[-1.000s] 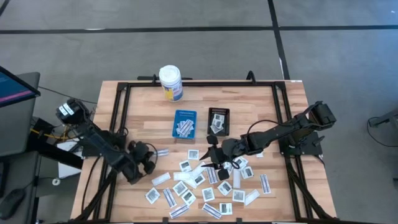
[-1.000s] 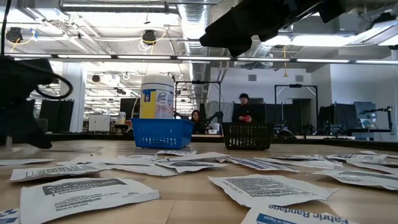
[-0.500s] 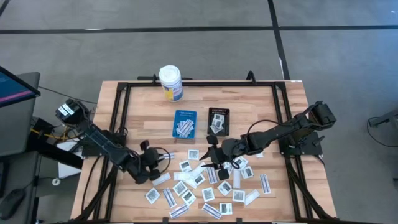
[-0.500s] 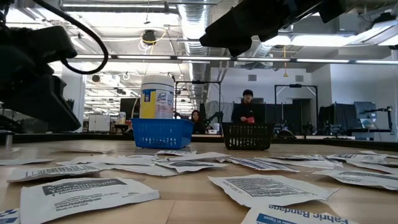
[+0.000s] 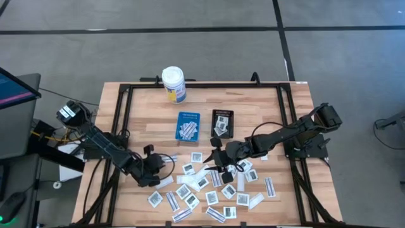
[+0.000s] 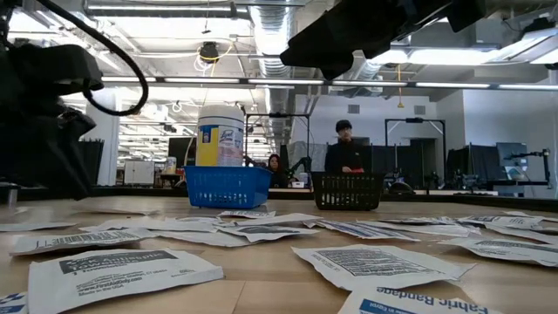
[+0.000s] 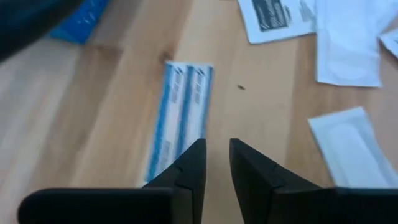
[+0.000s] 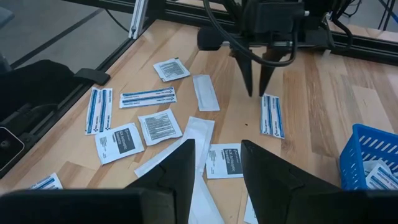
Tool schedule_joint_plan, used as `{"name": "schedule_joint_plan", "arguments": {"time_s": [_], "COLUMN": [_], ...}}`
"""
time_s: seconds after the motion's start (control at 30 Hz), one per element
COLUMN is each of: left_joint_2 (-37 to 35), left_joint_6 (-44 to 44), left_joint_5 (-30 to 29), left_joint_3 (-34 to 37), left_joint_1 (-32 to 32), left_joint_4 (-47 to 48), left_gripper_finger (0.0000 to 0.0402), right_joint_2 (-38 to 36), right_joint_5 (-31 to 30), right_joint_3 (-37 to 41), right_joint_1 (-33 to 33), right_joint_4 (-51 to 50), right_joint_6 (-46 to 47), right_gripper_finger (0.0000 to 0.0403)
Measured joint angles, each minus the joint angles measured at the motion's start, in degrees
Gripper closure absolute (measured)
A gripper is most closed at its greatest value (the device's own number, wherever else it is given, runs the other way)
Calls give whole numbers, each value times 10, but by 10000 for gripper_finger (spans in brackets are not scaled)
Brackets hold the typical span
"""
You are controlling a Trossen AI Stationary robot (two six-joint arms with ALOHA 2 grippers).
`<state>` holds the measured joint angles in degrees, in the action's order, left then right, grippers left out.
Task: Pick & Place First Aid Supplies
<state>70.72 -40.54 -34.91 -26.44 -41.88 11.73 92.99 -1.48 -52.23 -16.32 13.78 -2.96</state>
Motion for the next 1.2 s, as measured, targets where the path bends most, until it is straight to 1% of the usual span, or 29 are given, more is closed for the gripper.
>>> {"name": "schedule_joint_plan", "arguments": {"time_s": [0.1,0.3,0.53,0.97,1.2], "left_joint_2": [0,0,0,0,-3], "left_joint_6": [16,18,17,17,-17], "left_joint_5": [2,11,24,24,10], "left_joint_3": [0,0,0,0,37], "left_joint_1": [6,4,4,4,3], "left_joint_4": [4,42,44,48,20], "left_gripper_finger": [333,335,335,335,335], "right_joint_2": [0,0,0,0,0], "right_joint_5": [0,0,0,0,0], "right_joint_3": [0,0,0,0,0], "right_joint_1": [0,-2,-2,-2,-2], "right_joint_4": [0,0,0,-1,-1], "right_joint_6": [0,0,15,15,15], "right_gripper_finger": [280,280,281,281,281]}}
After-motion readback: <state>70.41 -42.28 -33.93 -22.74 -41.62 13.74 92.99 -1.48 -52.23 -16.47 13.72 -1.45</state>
